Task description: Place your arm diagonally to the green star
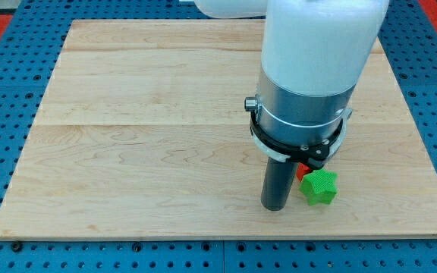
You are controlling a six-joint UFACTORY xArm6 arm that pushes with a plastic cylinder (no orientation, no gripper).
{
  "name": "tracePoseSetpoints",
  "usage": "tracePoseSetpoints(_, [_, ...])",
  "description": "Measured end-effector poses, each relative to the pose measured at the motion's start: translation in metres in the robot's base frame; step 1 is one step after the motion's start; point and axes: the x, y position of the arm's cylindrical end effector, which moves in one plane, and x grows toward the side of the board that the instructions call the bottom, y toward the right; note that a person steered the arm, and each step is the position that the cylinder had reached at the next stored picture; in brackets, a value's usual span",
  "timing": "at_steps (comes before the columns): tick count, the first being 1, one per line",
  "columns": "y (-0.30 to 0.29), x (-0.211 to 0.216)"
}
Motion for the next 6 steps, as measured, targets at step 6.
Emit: tracePoseSetpoints(6, [0.038,0.041])
